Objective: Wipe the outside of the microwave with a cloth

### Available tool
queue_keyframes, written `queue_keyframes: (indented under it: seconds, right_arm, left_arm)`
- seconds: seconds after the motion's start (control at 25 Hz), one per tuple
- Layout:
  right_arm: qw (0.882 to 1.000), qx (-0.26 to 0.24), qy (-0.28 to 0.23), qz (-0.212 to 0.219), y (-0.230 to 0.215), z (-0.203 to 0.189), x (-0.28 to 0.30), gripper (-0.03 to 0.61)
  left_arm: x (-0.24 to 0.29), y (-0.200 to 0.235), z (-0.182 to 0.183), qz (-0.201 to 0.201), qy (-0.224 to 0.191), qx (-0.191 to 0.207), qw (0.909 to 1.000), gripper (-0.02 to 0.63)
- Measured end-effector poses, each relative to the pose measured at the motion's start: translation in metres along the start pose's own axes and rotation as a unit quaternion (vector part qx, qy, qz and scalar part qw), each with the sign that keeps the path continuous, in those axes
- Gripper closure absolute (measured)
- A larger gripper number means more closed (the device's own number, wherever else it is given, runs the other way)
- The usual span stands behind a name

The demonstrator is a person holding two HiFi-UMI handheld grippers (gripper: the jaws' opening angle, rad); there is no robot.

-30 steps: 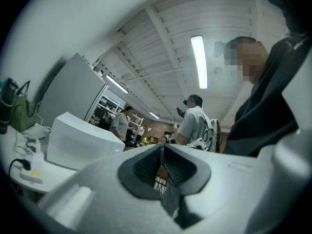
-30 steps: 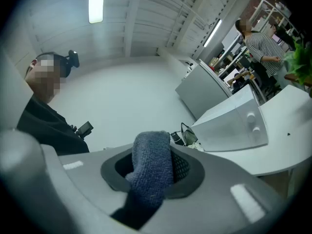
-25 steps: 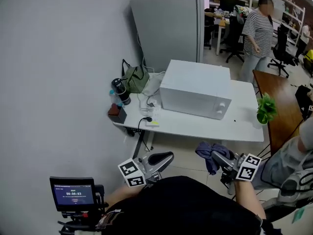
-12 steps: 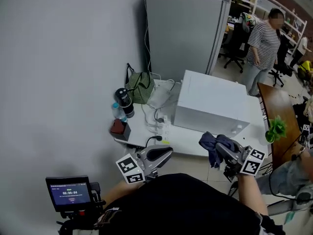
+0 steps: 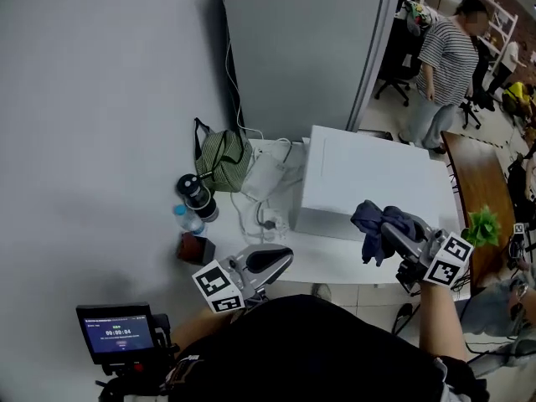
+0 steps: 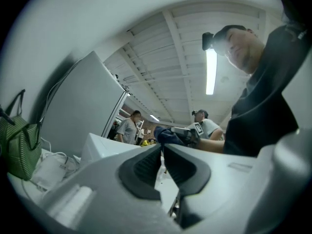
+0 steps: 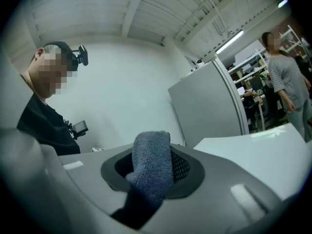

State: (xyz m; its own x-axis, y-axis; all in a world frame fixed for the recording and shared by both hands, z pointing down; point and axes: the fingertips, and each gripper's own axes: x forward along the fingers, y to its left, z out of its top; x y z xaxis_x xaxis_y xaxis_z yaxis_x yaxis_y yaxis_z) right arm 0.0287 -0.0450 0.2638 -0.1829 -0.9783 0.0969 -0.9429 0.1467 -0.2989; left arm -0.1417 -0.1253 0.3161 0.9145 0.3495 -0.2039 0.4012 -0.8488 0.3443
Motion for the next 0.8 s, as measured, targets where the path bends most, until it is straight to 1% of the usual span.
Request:
queue_keyframes:
  seconds: [0.04, 0.12, 0.2, 0.24, 0.32, 0.4, 0.44, 0.52, 0.6, 0.64, 0.68, 0.72, 0.8]
  right_arm:
    - [1.0, -0.019, 0.006, 0.007, -0.011, 0.001, 0.005, 0.477]
    - [0.997, -0.068, 0.026, 0.035, -0.028, 0.006, 0.025, 0.477]
    - [0.988, -0.122, 0.065, 0.073, -0.034, 0.016, 0.059, 0.477]
    - [0.981, -0.149, 0.088, 0.09, -0.034, 0.022, 0.077, 0.477]
    - [0.963, -0.202, 0.139, 0.113, -0.035, 0.032, 0.119, 0.477]
    - [0.938, -0.256, 0.195, 0.125, -0.044, 0.04, 0.165, 0.477]
    - [0.923, -0.281, 0.226, 0.133, -0.05, 0.041, 0.19, 0.477]
    - [0.889, -0.32, 0.288, 0.155, -0.064, 0.034, 0.237, 0.477]
    - [0.849, -0.351, 0.354, 0.174, -0.081, 0.01, 0.279, 0.477]
    - [0.826, -0.364, 0.39, 0.179, -0.091, -0.008, 0.296, 0.477]
    - [0.801, -0.374, 0.43, 0.183, -0.102, -0.029, 0.309, 0.477]
    - [0.773, -0.382, 0.472, 0.184, -0.114, -0.05, 0.319, 0.477]
    - [0.711, -0.396, 0.554, 0.176, -0.144, -0.087, 0.328, 0.477]
  left_arm:
    - [0.007, 0.008, -0.006, 0.005, 0.001, 0.003, 1.0, 0.595]
    - [0.017, 0.025, -0.015, 0.023, 0.001, 0.01, 0.9997, 0.595]
    - [0.017, 0.041, -0.018, 0.052, -0.011, 0.008, 0.9985, 0.595]
    - [0.013, 0.048, -0.018, 0.063, -0.023, 0.004, 0.9977, 0.595]
    - [0.005, 0.059, -0.015, 0.077, -0.05, -0.006, 0.9957, 0.595]
    - [-0.001, 0.066, -0.007, 0.096, -0.071, -0.015, 0.9927, 0.597]
    - [-0.005, 0.071, -0.008, 0.112, -0.072, -0.016, 0.991, 0.597]
    - [-0.01, 0.08, -0.012, 0.143, -0.064, -0.014, 0.9876, 0.597]
    - [-0.013, 0.087, -0.015, 0.158, -0.049, -0.004, 0.9862, 0.597]
    - [-0.015, 0.09, -0.017, 0.161, -0.041, 0.001, 0.9862, 0.598]
    - [-0.016, 0.092, -0.019, 0.161, -0.035, 0.006, 0.9863, 0.598]
    - [-0.017, 0.093, -0.02, 0.16, -0.032, 0.01, 0.9866, 0.598]
    - [-0.022, 0.094, -0.019, 0.157, -0.029, 0.019, 0.987, 0.598]
